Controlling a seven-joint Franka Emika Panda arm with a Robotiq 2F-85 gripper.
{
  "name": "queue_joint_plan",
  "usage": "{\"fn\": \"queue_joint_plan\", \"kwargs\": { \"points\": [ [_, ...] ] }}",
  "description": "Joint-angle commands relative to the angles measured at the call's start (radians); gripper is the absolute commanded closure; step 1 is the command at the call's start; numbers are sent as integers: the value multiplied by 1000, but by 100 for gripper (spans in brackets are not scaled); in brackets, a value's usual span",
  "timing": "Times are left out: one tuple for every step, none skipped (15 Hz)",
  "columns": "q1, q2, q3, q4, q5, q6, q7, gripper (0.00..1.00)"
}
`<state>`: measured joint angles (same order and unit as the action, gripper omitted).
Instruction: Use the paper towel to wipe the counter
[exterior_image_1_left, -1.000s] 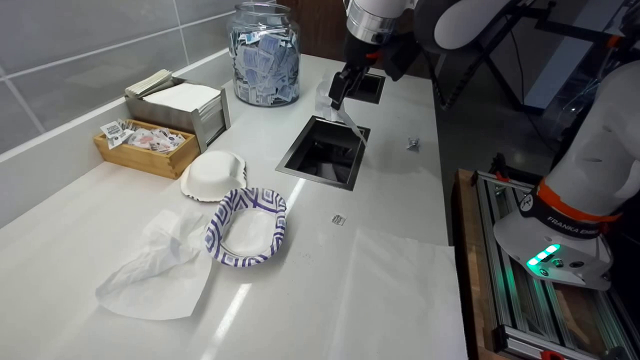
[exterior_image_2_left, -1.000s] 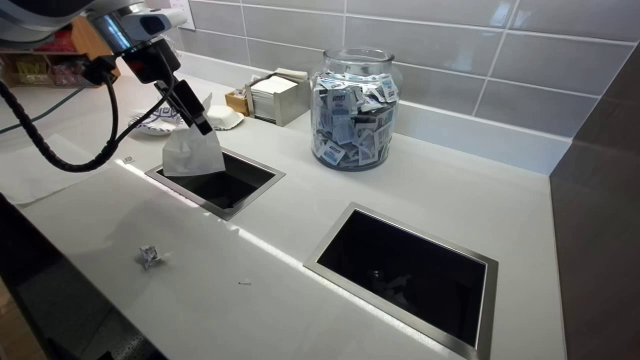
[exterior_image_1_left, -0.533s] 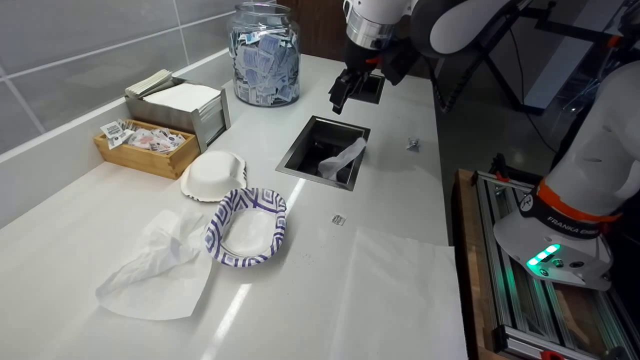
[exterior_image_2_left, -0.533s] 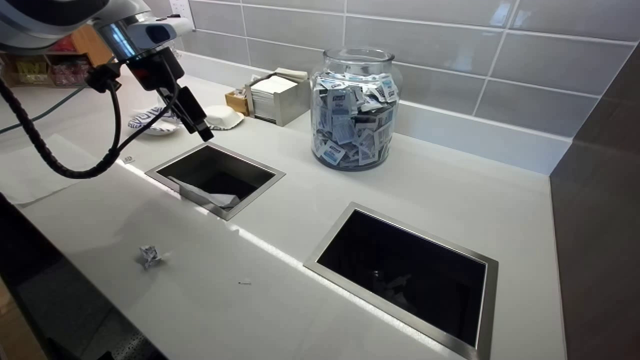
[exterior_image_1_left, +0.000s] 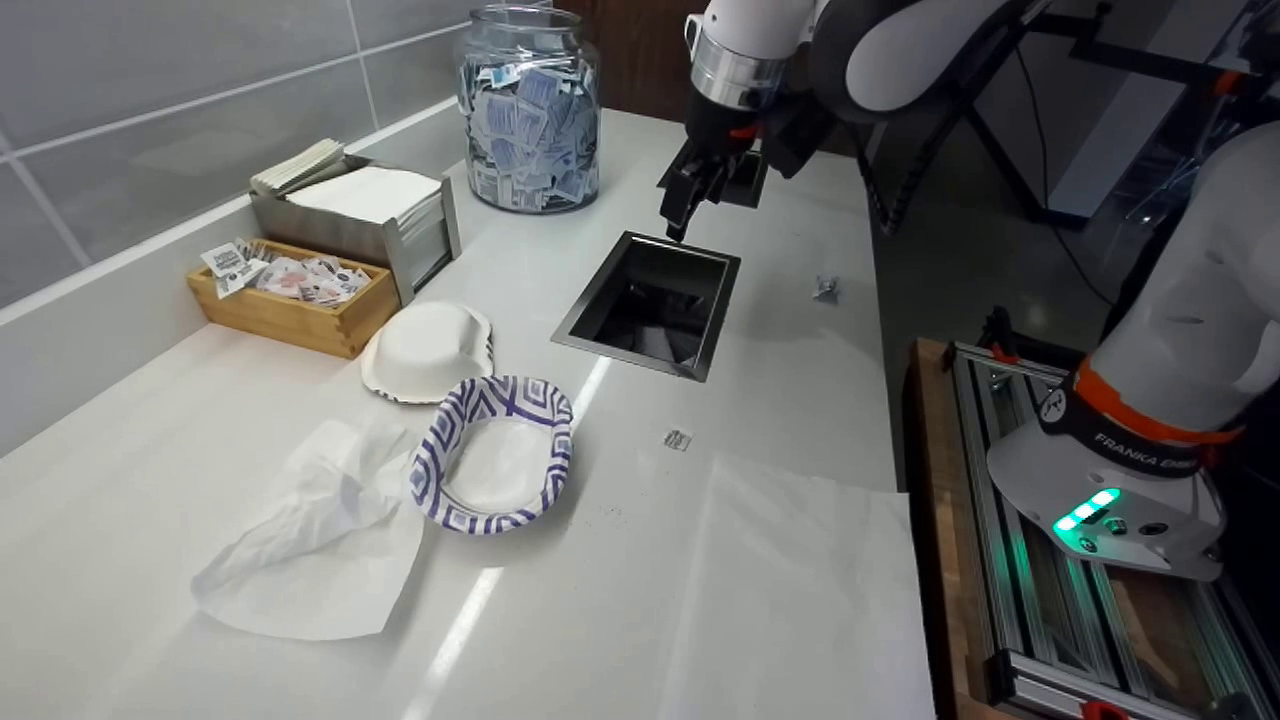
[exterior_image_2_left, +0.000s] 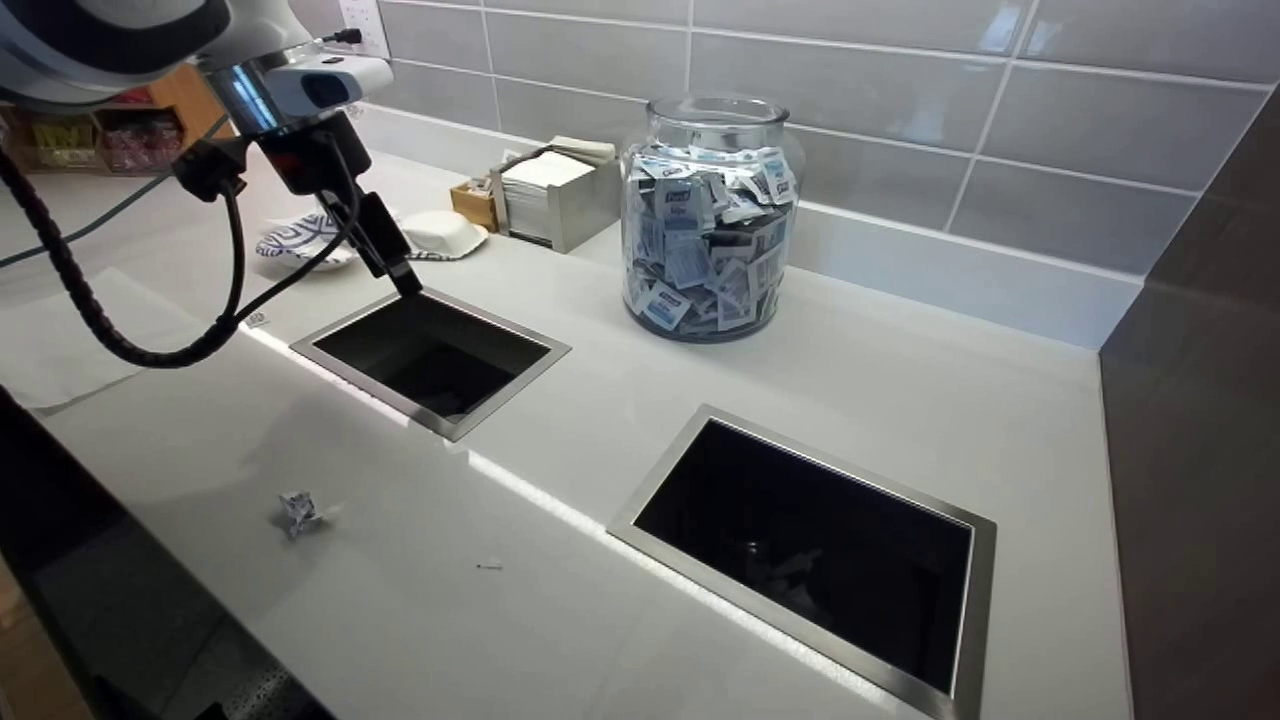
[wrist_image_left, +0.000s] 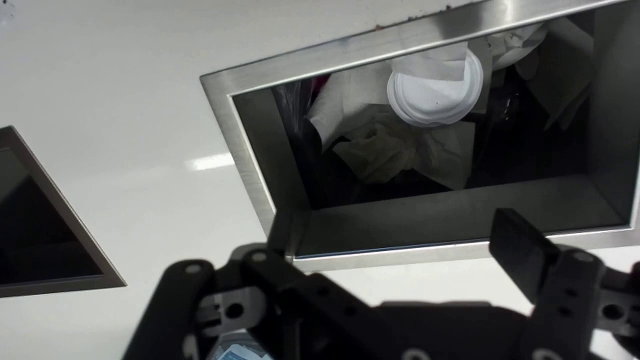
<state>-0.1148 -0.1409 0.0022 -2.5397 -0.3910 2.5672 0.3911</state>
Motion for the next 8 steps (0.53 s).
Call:
{"fn": "queue_joint_plan", "kwargs": {
  "points": [
    [26,-60,14,-37,77,-10,19,0],
    [31,-82,22,-46,100,-11,46,0],
    [34,-115,36,-59,103,-13,91,0],
    [34,-143,50,-69,106,-13,132,0],
    [24,-170,71,-77,89,-15,196,0],
    [17,-198,89,-86,88,-25,243,0],
    [7,-228,109,-95,88,-41,299,0],
    [5,-254,121,-104,97,-49,336,0]
  ]
}}
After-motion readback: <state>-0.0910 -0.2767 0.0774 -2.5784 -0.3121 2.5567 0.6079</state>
